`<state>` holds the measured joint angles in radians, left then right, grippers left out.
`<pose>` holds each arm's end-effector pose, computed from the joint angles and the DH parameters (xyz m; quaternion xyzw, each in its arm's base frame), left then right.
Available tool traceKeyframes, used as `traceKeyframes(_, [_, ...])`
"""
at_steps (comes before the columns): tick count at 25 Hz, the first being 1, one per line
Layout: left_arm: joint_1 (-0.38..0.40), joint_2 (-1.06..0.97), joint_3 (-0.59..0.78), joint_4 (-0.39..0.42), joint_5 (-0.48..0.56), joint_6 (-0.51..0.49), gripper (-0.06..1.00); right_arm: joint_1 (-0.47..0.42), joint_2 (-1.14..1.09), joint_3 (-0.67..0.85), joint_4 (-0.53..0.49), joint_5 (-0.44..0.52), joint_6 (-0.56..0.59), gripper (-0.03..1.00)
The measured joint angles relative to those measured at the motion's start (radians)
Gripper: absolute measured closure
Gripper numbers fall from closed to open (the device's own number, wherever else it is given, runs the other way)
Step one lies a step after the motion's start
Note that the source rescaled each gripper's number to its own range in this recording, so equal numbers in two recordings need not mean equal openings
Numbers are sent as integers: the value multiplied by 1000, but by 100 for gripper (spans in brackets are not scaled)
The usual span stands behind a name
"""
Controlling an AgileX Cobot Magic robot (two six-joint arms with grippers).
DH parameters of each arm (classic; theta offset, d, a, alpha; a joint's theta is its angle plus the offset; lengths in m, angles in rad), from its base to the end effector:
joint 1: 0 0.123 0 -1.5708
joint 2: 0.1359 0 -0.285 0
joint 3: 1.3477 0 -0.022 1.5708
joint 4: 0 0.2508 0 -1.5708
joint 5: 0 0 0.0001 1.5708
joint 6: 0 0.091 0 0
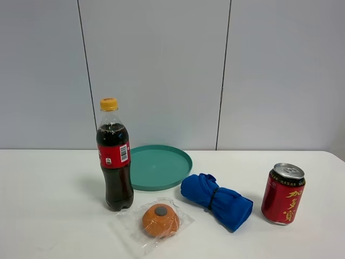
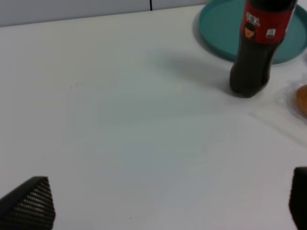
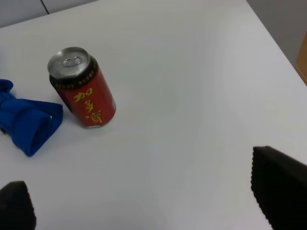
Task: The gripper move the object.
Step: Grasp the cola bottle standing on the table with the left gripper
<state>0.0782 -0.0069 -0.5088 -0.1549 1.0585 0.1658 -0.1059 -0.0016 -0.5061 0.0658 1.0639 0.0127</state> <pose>-0.0064 -0.0128 0.2806 0.0405 0.8450 -0.0125 0.5330 -0.0054 0.0058 0.2789 0.0490 0.8502 0.0085 0.5241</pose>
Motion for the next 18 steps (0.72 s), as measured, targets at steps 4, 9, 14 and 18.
traceKeyframes(4, [0,0,0,0,0,0,-6,0,0,0,0,0,0,-3])
traceKeyframes(9, [0,0,0,0,0,-1,-6,0,0,0,0,0,0,-3])
traceKeyframes(14, [0,0,0,0,0,-1,-6,0,0,0,0,0,0,-3])
traceKeyframes(18, [0,0,0,0,0,-1,-6,0,0,0,0,0,0,-3])
